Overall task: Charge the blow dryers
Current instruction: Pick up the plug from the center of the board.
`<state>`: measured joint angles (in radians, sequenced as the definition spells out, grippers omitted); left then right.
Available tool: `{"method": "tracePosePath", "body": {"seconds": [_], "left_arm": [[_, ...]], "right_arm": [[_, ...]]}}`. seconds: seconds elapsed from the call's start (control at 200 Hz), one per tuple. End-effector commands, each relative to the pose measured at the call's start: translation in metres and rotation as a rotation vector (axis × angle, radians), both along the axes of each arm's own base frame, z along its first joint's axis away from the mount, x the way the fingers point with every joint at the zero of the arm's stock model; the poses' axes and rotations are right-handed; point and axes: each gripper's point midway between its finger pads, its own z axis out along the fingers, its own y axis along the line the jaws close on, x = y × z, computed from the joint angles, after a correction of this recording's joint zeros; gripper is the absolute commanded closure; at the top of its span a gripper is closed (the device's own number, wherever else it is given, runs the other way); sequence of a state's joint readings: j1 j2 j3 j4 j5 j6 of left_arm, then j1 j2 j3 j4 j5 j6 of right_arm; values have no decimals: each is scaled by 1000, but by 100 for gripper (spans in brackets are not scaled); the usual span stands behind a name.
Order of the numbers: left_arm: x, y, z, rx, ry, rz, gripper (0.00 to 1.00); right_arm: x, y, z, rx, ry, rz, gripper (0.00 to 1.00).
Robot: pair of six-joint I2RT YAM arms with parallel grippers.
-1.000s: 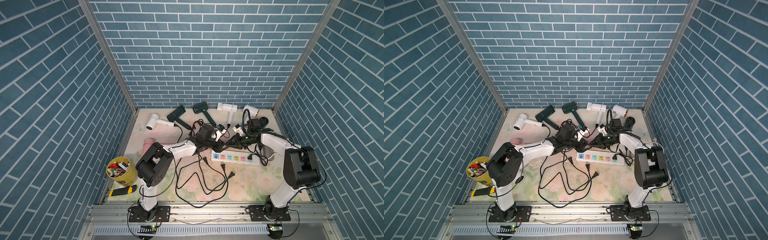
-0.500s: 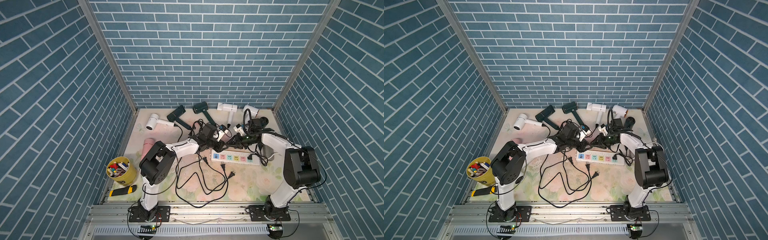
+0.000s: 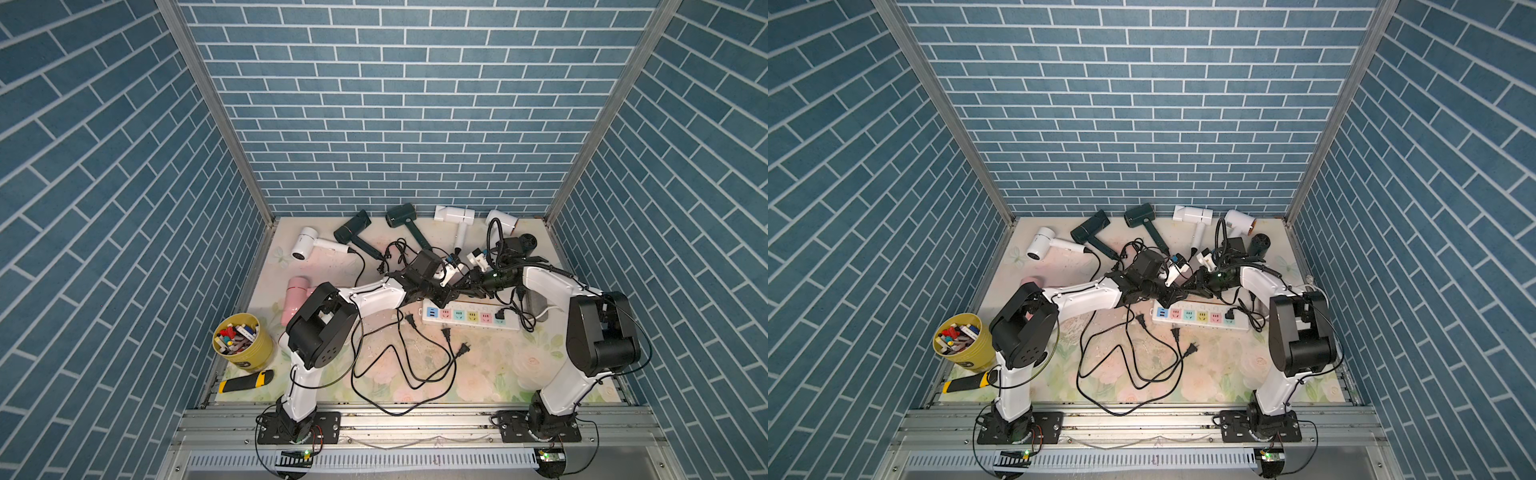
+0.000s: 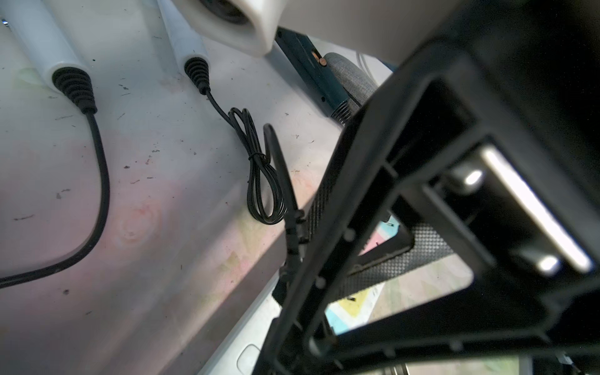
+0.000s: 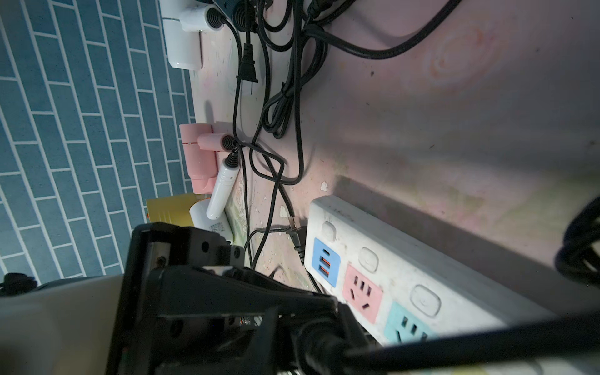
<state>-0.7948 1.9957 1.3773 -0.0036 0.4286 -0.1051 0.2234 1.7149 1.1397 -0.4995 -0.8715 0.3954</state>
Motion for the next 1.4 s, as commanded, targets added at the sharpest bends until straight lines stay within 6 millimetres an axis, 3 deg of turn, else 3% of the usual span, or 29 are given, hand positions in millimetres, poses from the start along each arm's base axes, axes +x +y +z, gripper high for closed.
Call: {"method": "tracePosePath", "body": {"seconds": [0.0, 0.165, 0.34, 0.555, 1.015, 1.21, 1.32, 1.395], "left_arm": [[7, -6, 3, 1, -29, 5, 88], [8, -3, 1, 5, -38, 18, 90], [7, 0, 5, -6, -56, 29, 90], [6, 1, 6, -11, -64, 33, 90], [1, -2, 6, -24, -64, 12, 90], [0, -4, 7, -31, -67, 6, 90], [0, -6, 9, -36, -69, 2, 90], [-1, -6, 9, -38, -71, 1, 90]], "right_arm": [[-6, 6, 6, 32, -18, 47, 76], [-3, 3, 10, 23, -42, 14, 66], [-1, -1, 12, 15, -59, -23, 49], [3, -7, 16, 37, -65, -84, 46], [11, -11, 12, 108, -34, -122, 63], [11, -9, 6, 114, -12, -113, 65], [12, -9, 4, 114, -10, -112, 71], [11, -8, 2, 116, -5, -108, 81]]}}
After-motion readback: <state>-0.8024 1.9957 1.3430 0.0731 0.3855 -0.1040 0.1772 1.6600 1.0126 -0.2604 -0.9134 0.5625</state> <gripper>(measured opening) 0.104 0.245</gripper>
